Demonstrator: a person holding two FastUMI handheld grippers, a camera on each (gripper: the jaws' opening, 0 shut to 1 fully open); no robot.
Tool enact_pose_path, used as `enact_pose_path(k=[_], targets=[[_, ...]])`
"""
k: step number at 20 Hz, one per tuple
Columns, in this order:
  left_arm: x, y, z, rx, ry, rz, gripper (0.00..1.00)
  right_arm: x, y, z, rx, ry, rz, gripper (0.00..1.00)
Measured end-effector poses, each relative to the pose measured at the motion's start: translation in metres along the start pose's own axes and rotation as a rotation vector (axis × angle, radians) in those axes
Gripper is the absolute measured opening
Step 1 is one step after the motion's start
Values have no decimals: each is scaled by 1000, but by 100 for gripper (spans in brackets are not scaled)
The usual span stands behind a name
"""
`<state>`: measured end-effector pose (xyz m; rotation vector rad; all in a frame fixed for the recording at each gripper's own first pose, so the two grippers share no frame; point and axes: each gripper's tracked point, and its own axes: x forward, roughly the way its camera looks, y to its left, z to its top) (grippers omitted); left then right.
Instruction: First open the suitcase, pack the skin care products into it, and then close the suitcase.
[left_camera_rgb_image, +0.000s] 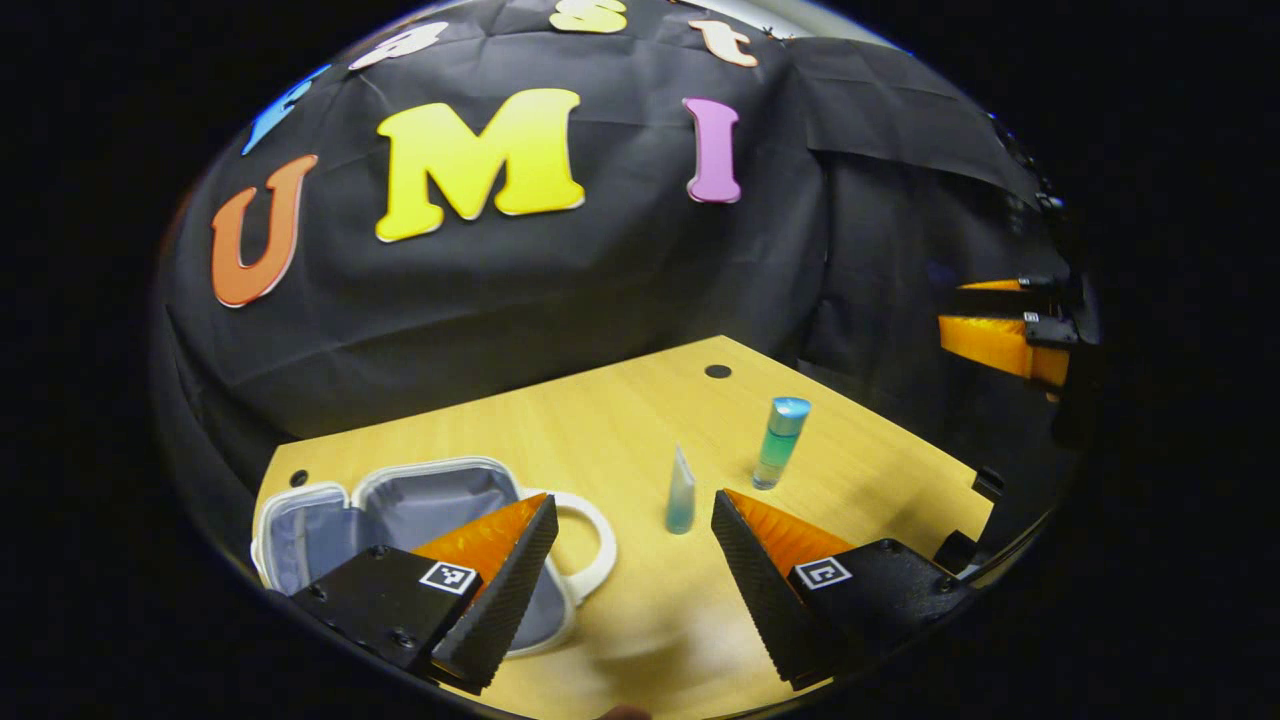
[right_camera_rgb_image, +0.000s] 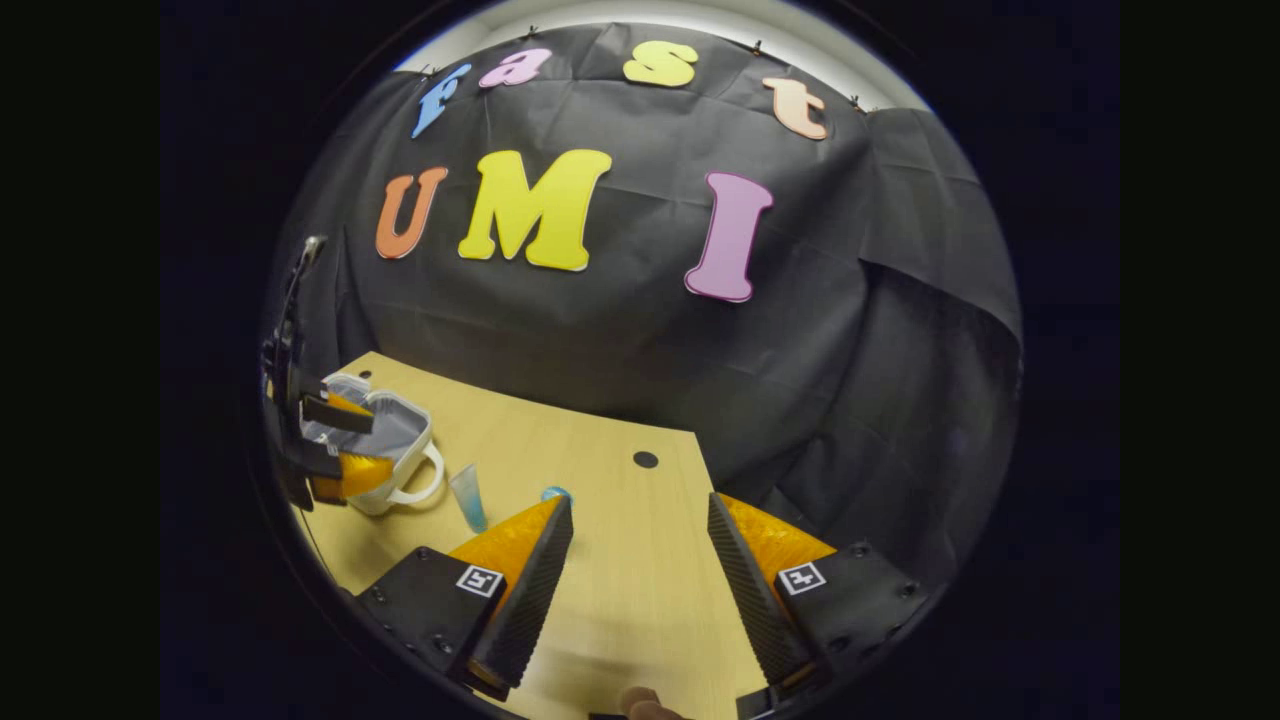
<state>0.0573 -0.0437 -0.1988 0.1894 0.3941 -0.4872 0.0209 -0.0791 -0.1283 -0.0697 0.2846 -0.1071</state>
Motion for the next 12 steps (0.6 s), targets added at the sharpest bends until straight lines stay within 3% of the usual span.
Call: enact_pose_path(k=[5, 9, 12], targets=[[78, -28, -40, -77, 83, -29, 100, 23, -21, -19, -18, 46, 14, 81], [126, -22, -82, -143, 145, 36, 100, 41, -33, -43, -32, 106, 34, 81], [144, -15, -85, -175, 112, 72, 99, 55, -36, -60, -41, 131, 50, 81]])
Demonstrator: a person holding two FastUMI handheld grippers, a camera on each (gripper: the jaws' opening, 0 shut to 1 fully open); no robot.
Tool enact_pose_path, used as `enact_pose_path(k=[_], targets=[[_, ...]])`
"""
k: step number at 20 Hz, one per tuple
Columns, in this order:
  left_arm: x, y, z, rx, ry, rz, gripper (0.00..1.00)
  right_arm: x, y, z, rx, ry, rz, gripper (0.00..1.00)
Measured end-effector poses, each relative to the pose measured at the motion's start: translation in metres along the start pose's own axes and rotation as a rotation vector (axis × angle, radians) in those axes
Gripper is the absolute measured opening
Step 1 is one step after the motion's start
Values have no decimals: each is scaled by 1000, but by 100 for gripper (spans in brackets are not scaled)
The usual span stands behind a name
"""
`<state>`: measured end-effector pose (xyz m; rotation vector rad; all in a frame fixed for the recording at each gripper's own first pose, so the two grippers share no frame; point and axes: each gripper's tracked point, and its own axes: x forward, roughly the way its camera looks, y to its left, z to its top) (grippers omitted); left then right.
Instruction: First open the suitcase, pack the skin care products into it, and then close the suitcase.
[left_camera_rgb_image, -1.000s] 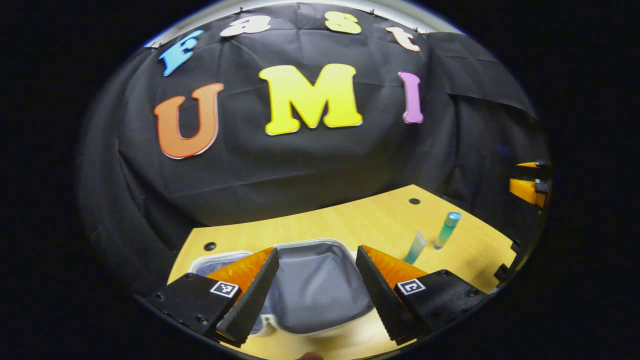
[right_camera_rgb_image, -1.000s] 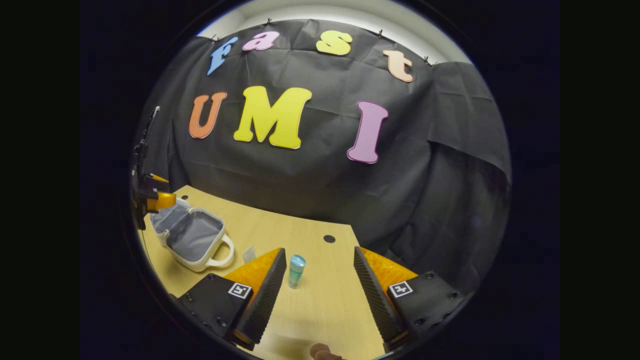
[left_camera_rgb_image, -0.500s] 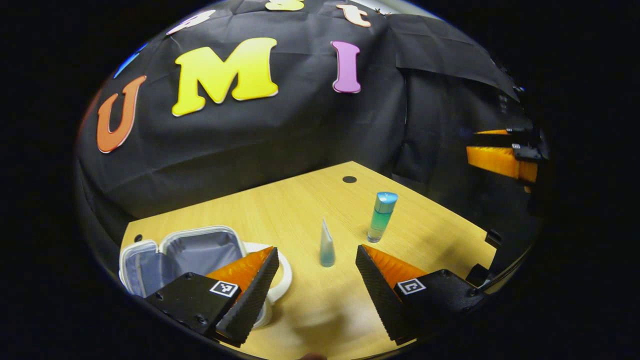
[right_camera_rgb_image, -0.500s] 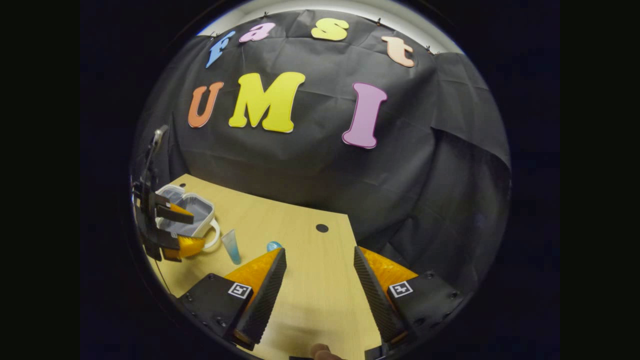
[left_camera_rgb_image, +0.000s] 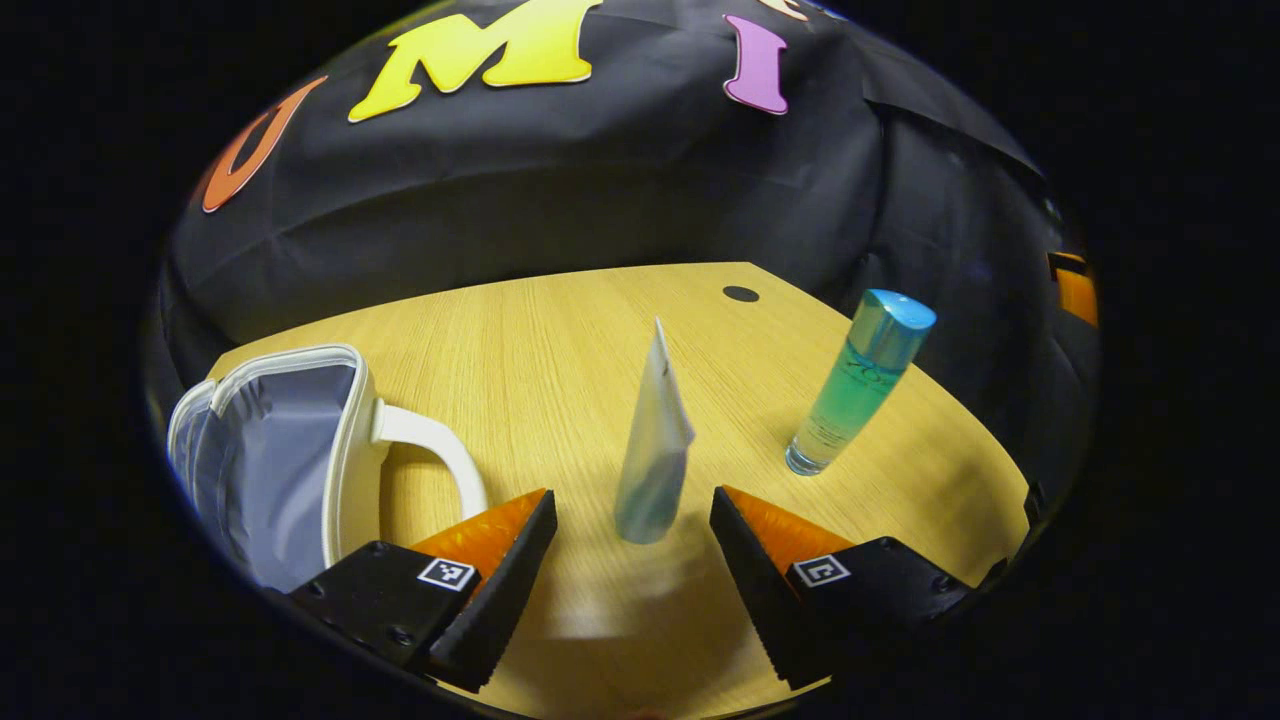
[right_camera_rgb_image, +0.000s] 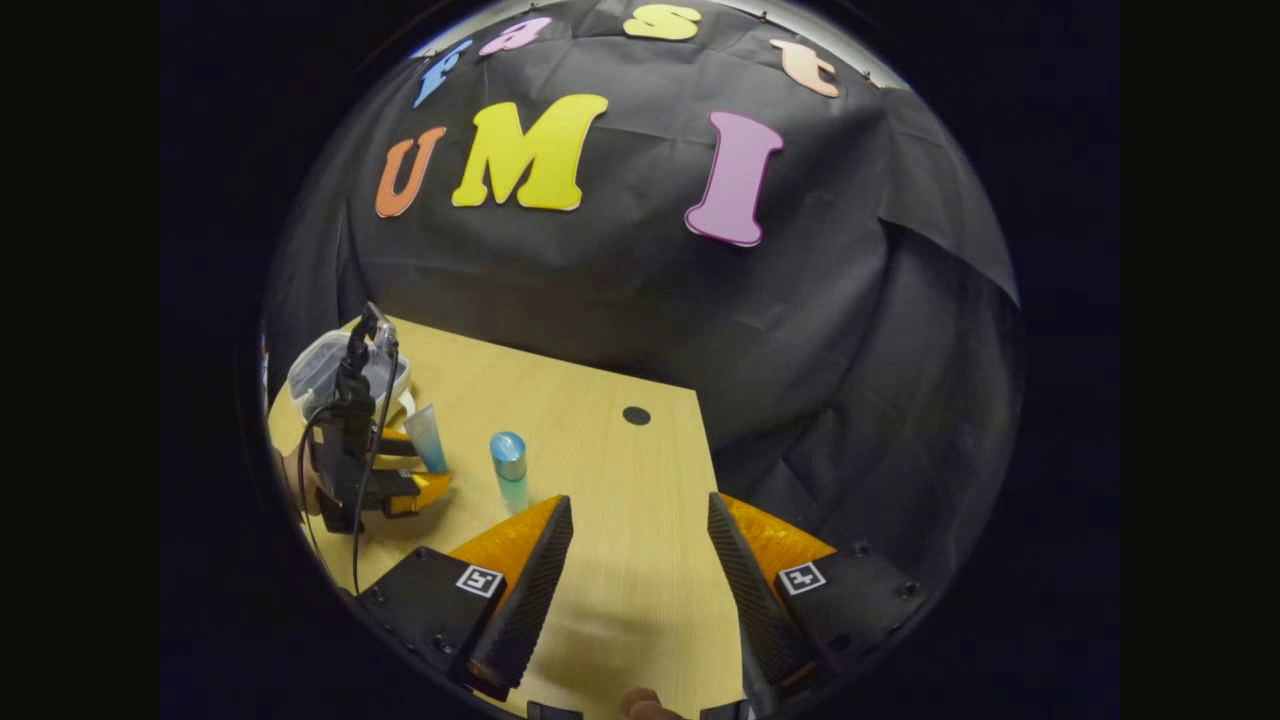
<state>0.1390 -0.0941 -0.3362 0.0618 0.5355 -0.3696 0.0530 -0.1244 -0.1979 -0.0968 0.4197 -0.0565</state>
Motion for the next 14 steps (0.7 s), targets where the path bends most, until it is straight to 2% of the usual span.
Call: enact_pose_path(k=[4, 6, 9, 10, 11, 12, 14], targets=[[11, -2, 3, -30, -44, 25, 91, 22, 9, -19, -8, 48, 43, 82], [16, 1, -1, -39, -44, 53, 83, 29, 16, -21, -8, 50, 62, 81], [19, -11, 2, -57, -51, -3, 65, 37, 25, -23, 14, 63, 91, 81], [19, -9, 2, -55, -50, 6, 53, 39, 30, -22, 28, 67, 100, 81], [18, -9, 1, -54, -41, 8, 51, 41, 33, -21, 33, 68, 104, 81], [16, -10, -1, -55, -30, 5, 43, 43, 37, -18, 29, 64, 109, 81], [5, -10, -2, -61, -10, 13, 42, 48, 48, -14, 28, 59, 129, 81]])
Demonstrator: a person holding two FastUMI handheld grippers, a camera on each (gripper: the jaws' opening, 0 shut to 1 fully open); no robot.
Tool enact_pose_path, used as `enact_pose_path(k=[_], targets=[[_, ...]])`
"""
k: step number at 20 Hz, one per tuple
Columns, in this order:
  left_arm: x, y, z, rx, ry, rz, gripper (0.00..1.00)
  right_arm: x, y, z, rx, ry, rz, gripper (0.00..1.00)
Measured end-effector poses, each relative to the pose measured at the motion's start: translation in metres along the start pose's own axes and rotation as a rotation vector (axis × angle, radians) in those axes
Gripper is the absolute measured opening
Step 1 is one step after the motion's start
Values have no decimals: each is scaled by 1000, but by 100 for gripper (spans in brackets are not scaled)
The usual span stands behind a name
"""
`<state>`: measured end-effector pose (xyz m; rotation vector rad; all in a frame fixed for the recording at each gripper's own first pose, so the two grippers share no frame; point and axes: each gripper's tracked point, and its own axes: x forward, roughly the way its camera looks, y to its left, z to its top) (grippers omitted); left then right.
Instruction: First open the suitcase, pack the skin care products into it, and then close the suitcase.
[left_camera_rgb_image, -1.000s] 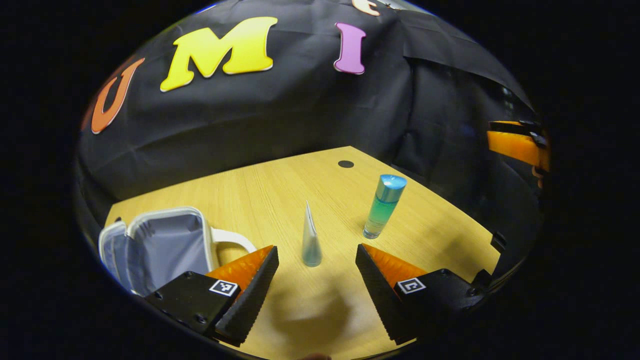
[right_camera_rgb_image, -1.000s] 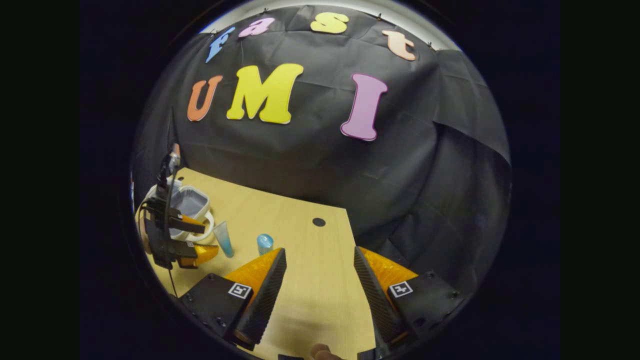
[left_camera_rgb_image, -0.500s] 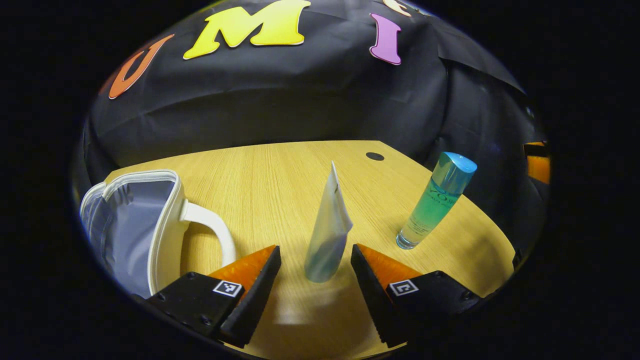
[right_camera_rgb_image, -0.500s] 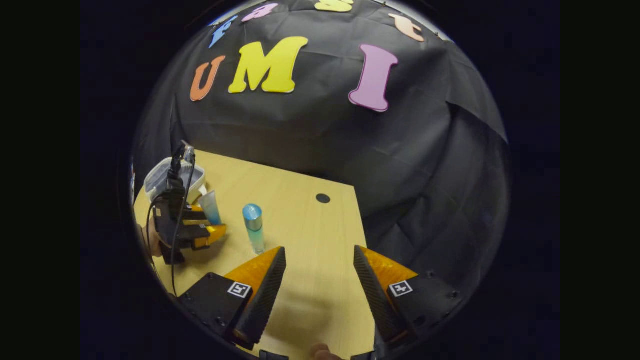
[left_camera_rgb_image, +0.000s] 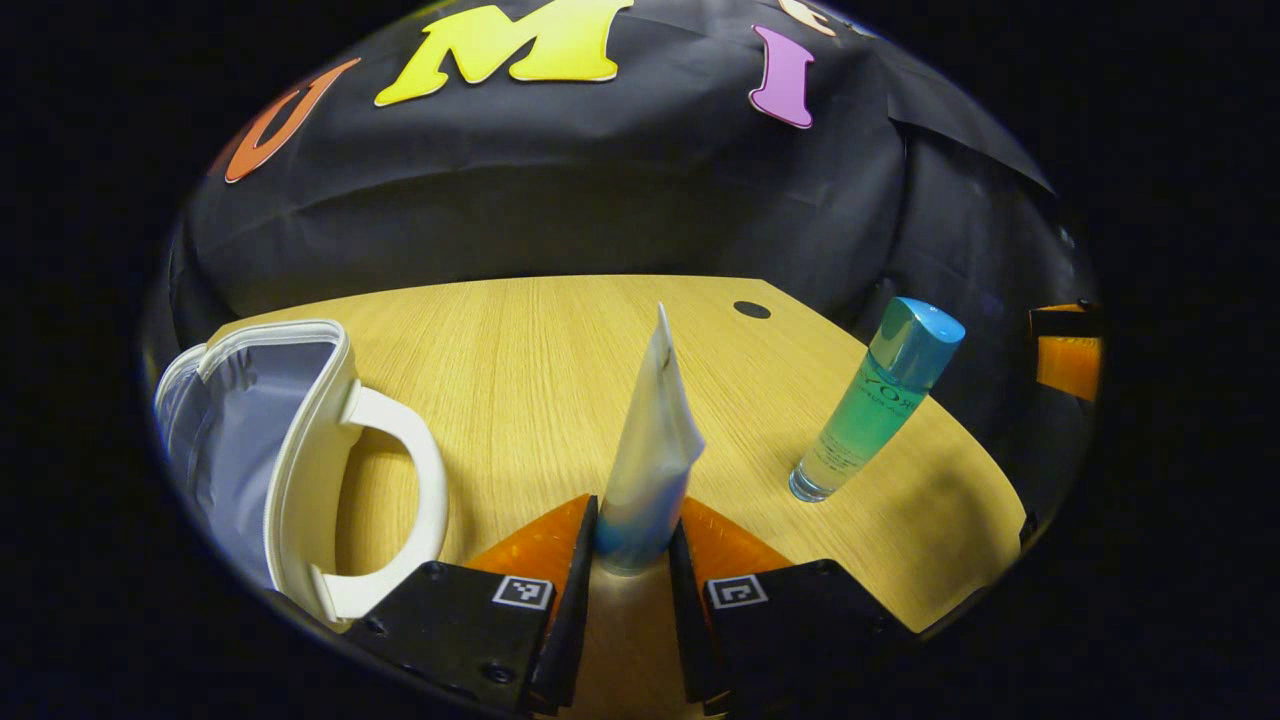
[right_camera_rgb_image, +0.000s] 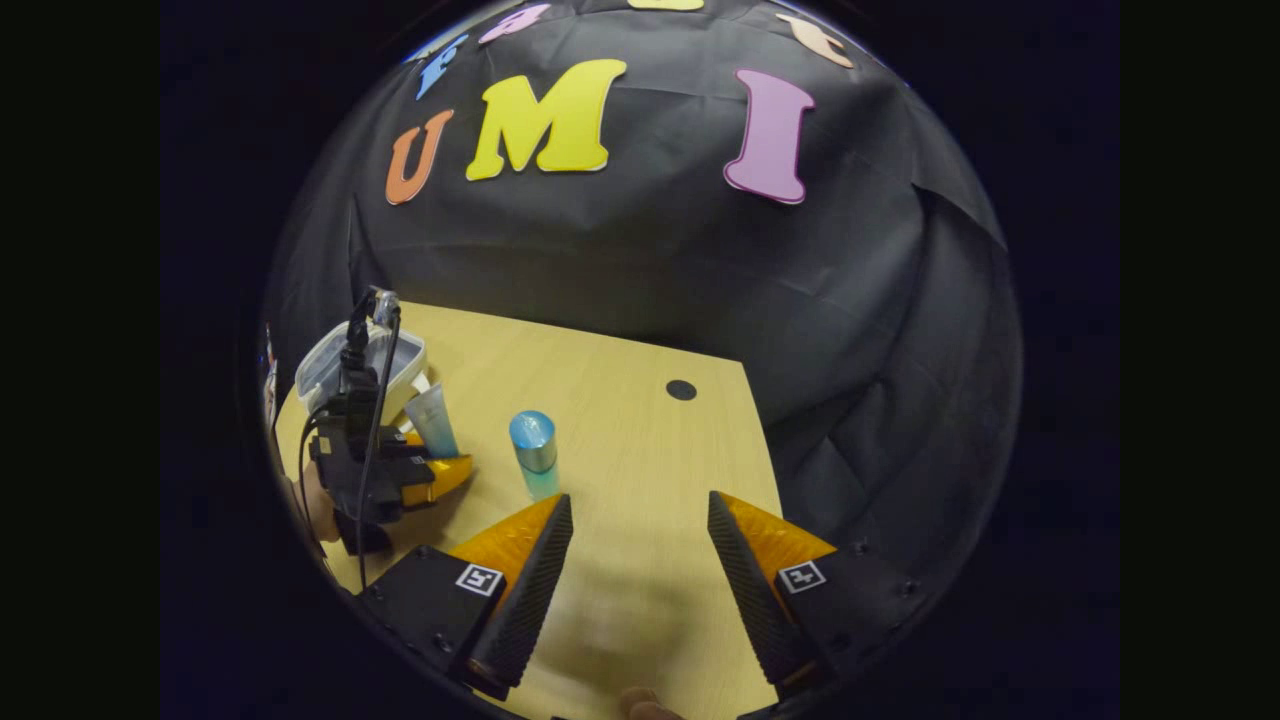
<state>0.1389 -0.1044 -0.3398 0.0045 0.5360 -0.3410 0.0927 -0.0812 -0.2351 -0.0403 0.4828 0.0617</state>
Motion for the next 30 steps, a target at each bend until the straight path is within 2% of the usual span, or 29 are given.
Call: enact_pose_path(k=[6, 9, 13, 18, 20, 21, 23, 26, 28, 30], targets=[[-76, 4, 21, 10, 2, 7, 40, 32, 56, 15, 53, -17, 92, 81], [-125, 13, 34, 6, -13, 32, 40, 58, 77, 11, 55, -9, 109, 81], [-195, 33, 49, 23, -47, 84, 40, 101, 96, -6, 78, 17, 99, 81], [-257, 76, 51, 34, -48, 164, 40, 126, 92, -25, 131, 42, 27, 80], [-271, 96, 51, 1, -48, 198, 40, 129, 90, -28, 148, 49, 7, 76], [-278, 105, 51, -18, -44, 218, 40, 131, 91, -30, 159, 55, 4, 70], [-293, 120, 52, -49, -48, 244, 40, 135, 92, -40, 168, 77, -14, 67], [-307, 141, 52, -47, -44, 261, 40, 129, 91, -42, 179, 73, -29, 54], [-309, 153, 52, -32, -37, 263, 40, 129, 95, -46, 201, 78, -17, 36], [-307, 164, 52, -24, -37, 254, 40, 122, 94, -49, 200, 94, -38, 36]])
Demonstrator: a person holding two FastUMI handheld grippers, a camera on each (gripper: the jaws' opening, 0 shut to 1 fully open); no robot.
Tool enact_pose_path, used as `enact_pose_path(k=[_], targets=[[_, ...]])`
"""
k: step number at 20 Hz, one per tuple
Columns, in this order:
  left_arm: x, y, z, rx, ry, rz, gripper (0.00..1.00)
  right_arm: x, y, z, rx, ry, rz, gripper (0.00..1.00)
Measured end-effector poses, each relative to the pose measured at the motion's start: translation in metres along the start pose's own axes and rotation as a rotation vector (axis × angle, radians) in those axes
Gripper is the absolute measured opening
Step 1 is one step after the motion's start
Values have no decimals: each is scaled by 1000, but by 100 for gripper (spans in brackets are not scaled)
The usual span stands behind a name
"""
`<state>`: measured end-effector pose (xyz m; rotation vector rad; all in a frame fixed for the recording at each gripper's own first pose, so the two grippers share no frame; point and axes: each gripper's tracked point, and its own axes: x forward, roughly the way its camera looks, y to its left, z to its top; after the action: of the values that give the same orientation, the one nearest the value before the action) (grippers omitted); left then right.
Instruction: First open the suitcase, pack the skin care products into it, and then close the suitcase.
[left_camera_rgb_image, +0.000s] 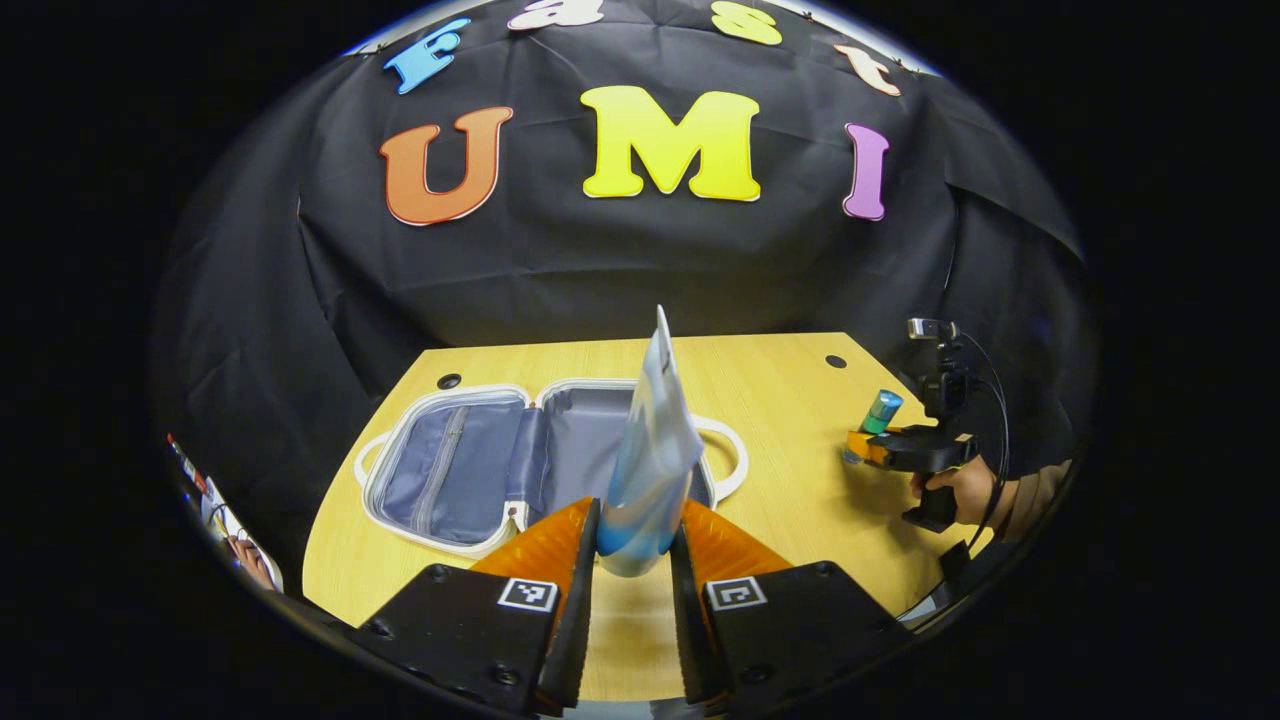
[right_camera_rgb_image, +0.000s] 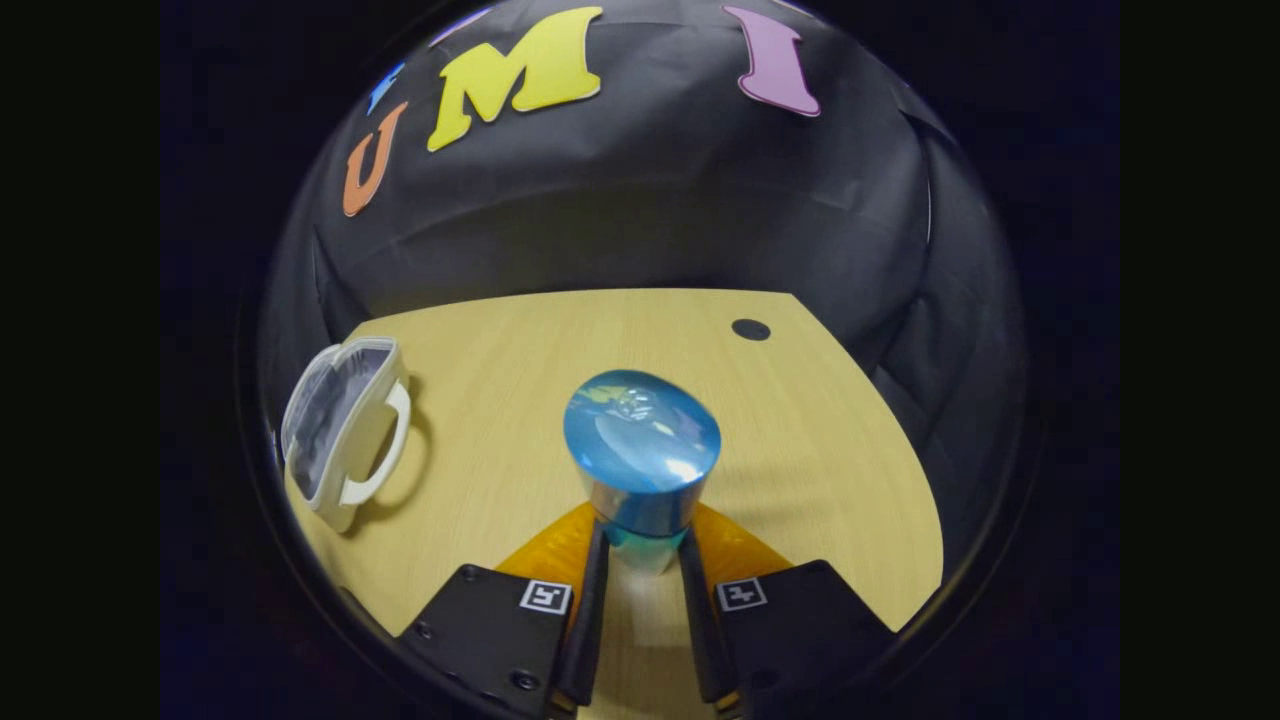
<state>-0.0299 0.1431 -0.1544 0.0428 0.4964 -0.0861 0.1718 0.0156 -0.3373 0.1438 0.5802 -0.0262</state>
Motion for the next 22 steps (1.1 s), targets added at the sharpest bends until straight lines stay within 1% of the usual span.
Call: enact_pose_path(k=[2, 5, 6, 7, 8, 10, 12, 14, 15, 18, 19, 22], targets=[[11, 13, 0, 0, -4, -14, 40, -14, 3, 6, 22, -6, -6, 35], [37, 37, -4, -2, 7, -25, 40, -63, 17, 23, 28, -42, 4, 35], [47, 44, -8, -4, 21, -23, 40, -80, 22, 30, 30, -57, 10, 33], [59, 50, -14, -1, 47, -25, 40, -96, 29, 36, 28, -68, 23, 33], [75, 55, -21, 6, 78, -23, 40, -113, 35, 41, 22, -80, 35, 35], [105, 59, -38, 13, 143, -21, 40, -143, 43, 50, 3, -112, 40, 35], [133, 49, -56, 2, 198, -74, 40, -170, 55, 53, 12, -126, 52, 35], [155, 36, -78, -22, 252, -114, 40, -186, 62, 47, -3, -117, 56, 35], [162, 33, -92, -29, 293, -118, 40, -191, 62, 44, -19, -114, 48, 35], [172, 31, -117, -31, 385, -84, 40, -204, 61, 39, -14, -100, 43, 35], [174, 33, -125, -34, 411, -65, 40, -208, 56, 38, 1, -97, 38, 33], [180, 32, -128, -35, 444, -59, 40, -213, 47, 32, 18, -84, 27, 35]])
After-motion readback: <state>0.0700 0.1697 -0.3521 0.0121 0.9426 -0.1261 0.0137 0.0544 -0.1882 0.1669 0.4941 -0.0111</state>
